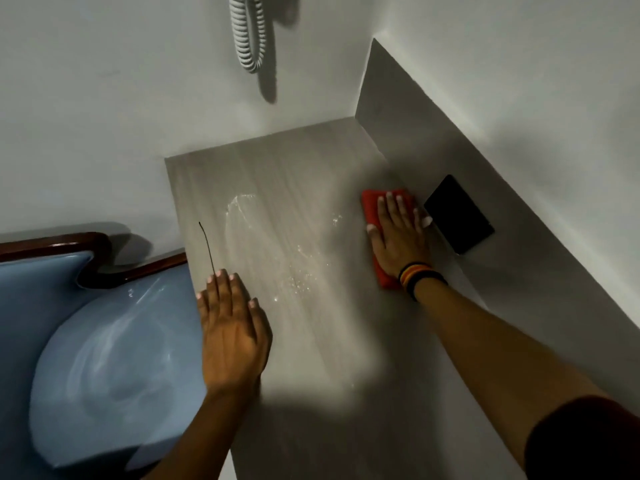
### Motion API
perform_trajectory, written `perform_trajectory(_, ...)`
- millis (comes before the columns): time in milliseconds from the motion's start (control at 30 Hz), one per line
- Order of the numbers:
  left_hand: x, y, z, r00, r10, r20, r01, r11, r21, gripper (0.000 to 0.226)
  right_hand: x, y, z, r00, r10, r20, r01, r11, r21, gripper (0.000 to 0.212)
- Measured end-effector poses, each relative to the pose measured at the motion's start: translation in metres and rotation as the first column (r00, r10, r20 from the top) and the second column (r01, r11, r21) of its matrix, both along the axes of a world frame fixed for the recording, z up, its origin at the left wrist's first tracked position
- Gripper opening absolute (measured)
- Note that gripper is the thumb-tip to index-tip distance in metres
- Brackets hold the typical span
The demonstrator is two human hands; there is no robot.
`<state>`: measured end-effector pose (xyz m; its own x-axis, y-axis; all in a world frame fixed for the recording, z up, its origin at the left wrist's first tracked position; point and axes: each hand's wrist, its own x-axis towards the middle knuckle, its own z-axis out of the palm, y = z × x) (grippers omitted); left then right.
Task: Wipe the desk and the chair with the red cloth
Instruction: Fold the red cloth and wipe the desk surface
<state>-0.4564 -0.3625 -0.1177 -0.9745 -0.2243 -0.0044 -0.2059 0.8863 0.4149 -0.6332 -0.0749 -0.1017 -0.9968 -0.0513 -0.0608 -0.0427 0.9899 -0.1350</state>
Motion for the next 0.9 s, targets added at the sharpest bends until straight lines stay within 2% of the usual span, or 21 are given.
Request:
perform_trajectory(67,0.000,0.002,0.004,1.000,-0.001,0.021,0.001,1.000,-0.001,0.068,0.013,0.000,0.007,1.000,0.021,0.001,-0.021,0.999,-0.029,0.064)
perform_trajectory(200,-0.001,0.002,0.011,1.000,0.001,0.023,-0.001,1.000,0.005,0.067,0.126,-0.010,0.001,1.000,-0.010,-0.017,0.008,0.994,-0.105,0.068)
perform_trajectory(267,-0.001,0.001,0.010,1.000,0.002,0.027,-0.002,1.000,0.009,0.067,0.150,-0.013,-0.003,1.000,0.010,-0.013,-0.011,0.993,-0.117,0.068)
perform_trajectory(333,-0.002,0.003,0.009,1.000,0.002,0.023,-0.002,1.000,0.016,0.067,0.128,-0.011,0.000,1.000,0.016,-0.015,-0.017,0.993,-0.114,0.068)
perform_trajectory(533,-0.001,0.000,0.008,1.000,-0.002,-0.006,0.002,1.000,0.008,0.068,-0.006,-0.002,0.011,0.999,0.047,0.007,-0.047,0.998,-0.035,0.064)
perform_trajectory(633,0.001,0.001,0.007,1.000,0.005,-0.018,-0.005,1.000,0.016,0.068,-0.022,-0.002,0.009,0.996,0.088,0.008,-0.087,0.996,-0.024,0.063)
perform_trajectory(700,0.001,0.002,0.010,1.000,0.005,-0.016,-0.004,1.000,0.019,0.068,0.004,0.000,0.010,0.998,0.065,0.000,-0.065,0.996,-0.055,0.062)
perform_trajectory(900,0.001,0.003,0.019,1.000,0.010,0.008,-0.010,0.999,0.034,0.070,0.178,-0.005,0.000,0.997,-0.060,-0.041,0.055,0.991,-0.120,0.066)
